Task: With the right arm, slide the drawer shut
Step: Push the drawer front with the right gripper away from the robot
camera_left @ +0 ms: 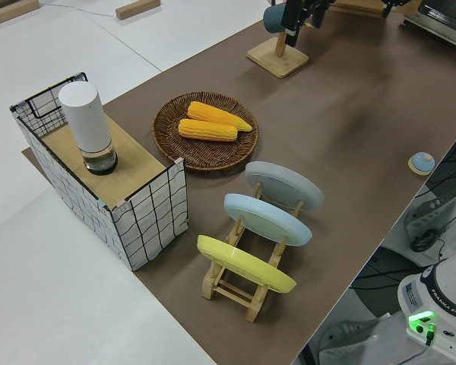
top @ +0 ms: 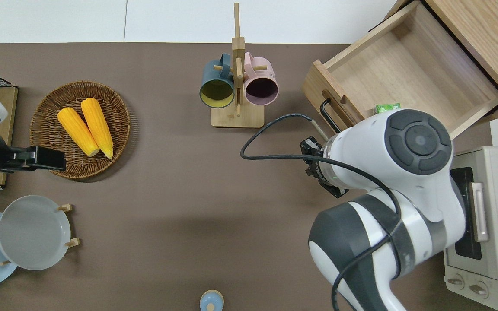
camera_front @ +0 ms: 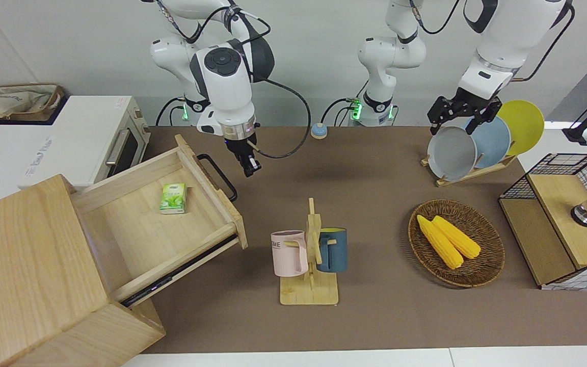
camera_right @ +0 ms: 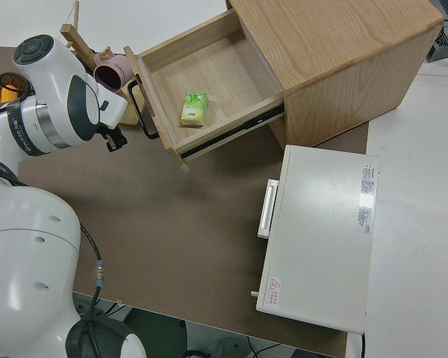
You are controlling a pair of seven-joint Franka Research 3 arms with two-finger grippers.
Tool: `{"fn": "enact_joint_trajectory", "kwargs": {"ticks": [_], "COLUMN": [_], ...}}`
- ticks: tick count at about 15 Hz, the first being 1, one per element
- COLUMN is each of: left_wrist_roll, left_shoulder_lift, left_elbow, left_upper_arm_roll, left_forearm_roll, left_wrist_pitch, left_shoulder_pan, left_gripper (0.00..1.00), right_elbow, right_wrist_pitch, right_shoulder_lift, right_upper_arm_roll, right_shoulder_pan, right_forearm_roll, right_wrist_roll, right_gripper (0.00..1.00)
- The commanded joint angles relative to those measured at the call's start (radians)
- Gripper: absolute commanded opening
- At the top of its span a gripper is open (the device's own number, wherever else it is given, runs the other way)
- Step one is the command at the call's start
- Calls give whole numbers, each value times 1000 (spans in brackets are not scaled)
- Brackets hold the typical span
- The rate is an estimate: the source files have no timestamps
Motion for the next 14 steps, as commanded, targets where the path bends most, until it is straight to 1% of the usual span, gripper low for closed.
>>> {"fn": "enact_joint_trajectory", "kwargs": {"ticks": [1, 3, 5, 6, 10, 14], "left_wrist_roll": [1, 1, 1, 1, 1, 1], "left_shoulder_lift": [-8, -8, -8, -8, -8, -8], "left_elbow": [2, 2, 2, 2, 4, 2], "left_upper_arm_roll": [2, 4, 4, 4, 4, 4], "left_forearm_roll": [13, 13, 13, 13, 13, 13], "left_wrist_pitch": [-14, -14, -14, -14, -14, -14], "left_shoulder_pan": [-4, -4, -4, -4, -4, -4], "left_gripper": [995, 995, 995, 998, 998, 998], "right_elbow": [0, 3, 3, 3, 6, 8], "right_wrist_pitch": [73, 82, 114, 130, 145, 147], "right_shoulder_lift": [22, 31, 39, 42, 50, 51], "right_upper_arm_roll": [-3, -3, -6, -13, -20, -30], "right_shoulder_pan": [-19, -26, -35, -35, -49, -55], "right_forearm_roll": [-16, -20, -21, -21, -23, -62], "right_wrist_roll": [-40, -42, -63, -68, -103, -126], "right_gripper": [0, 0, 0, 0, 0, 0]}}
